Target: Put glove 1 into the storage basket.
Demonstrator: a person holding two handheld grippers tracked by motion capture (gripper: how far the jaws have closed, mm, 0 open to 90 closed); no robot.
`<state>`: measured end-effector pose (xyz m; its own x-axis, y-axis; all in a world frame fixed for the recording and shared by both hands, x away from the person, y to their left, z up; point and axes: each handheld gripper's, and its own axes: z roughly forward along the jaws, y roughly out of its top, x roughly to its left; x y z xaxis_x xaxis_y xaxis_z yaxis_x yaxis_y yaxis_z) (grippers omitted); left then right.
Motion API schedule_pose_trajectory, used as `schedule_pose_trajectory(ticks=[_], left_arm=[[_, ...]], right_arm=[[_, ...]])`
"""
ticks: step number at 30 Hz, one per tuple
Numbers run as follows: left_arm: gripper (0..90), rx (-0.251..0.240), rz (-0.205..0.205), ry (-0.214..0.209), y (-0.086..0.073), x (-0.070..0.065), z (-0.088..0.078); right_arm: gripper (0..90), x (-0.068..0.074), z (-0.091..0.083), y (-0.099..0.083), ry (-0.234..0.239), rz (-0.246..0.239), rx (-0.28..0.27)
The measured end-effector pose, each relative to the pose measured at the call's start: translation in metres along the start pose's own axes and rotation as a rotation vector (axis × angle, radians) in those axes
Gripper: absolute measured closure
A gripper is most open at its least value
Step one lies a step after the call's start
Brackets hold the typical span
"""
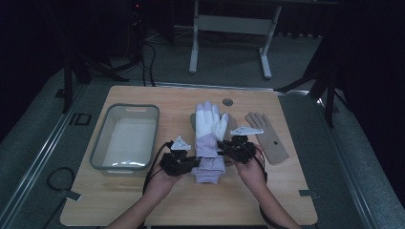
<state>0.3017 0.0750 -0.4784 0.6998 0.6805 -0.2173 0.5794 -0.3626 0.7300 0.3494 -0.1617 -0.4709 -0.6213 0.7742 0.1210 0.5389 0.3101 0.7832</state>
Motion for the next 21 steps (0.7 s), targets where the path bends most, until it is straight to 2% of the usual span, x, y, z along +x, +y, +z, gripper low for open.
schedule_pose_trajectory(ticks=[6, 11, 21], left_arm=[[80.9, -0.006, 0.023, -0.001, 0.004, 0.006, -0.013], [80.9, -0.016, 0.031, -0.003, 0.009, 0.017, -0.028], [80.9, -0.035, 0.040, 0.043, 0.012, 0.039, -0.065]], right_arm=[[83.3, 0.007, 0.000, 0.012, 0.009, -0.009, -0.014], [83.3, 0.015, 0.002, 0.026, 0.018, -0.014, -0.025], [83.3, 0.040, 0.015, 0.059, 0.049, -0.043, -0.054]])
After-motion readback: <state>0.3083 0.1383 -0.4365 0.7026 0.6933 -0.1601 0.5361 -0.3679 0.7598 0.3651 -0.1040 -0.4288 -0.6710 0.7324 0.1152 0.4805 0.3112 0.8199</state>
